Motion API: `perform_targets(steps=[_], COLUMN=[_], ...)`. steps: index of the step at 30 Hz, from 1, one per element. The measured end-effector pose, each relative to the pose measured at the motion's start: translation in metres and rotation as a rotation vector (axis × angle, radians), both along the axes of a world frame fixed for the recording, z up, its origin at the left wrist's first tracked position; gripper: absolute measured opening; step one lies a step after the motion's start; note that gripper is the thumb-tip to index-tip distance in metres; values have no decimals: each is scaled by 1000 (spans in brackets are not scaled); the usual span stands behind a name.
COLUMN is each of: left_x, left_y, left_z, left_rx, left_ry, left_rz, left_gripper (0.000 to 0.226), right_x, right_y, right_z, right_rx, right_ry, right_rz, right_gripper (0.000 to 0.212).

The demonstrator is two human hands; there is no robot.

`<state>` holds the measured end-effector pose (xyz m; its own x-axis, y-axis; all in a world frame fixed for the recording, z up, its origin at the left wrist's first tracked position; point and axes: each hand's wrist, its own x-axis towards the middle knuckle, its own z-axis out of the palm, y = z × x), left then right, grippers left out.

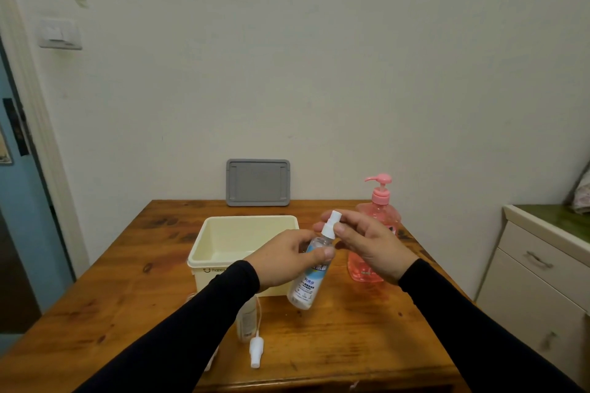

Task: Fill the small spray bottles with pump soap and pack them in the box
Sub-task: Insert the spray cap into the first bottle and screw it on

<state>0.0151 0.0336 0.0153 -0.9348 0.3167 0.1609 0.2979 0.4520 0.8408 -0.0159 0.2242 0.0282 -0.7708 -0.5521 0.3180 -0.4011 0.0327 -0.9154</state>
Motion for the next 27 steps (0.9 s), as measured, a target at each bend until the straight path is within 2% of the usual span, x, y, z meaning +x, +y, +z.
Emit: perform_targets(steps=[5, 11, 14, 17, 20, 25, 27], left_x=[2, 1, 1, -1, -2, -2, -4], left_y=[2, 7, 10, 12, 13, 9, 7], left_z=[3, 3, 3, 4, 4, 2, 2], left_rx=[2, -35, -34, -27, -48, -15, -23], left_ry=[-6, 35, 45, 60, 75, 92, 93], left_rz=[-11, 27, 39, 55, 81, 106, 124], left_gripper=[24, 37, 40, 39, 40, 31, 28], right_x=[-1, 0, 0, 0, 3, 3, 3], right_y=[-1, -12, -17, -21, -24, -19, -15], right_z=[-2, -14, -12, -9, -8, -8, -9], right_rx=[-64, -173, -163, -199, -198, -243, -210], right_ry=[-35, -12, 0, -65, -54, -242, -241], right_rz=[-11, -217, -257, -214, -199, -91, -73], right_gripper=[28, 37, 43, 42, 24, 30, 28])
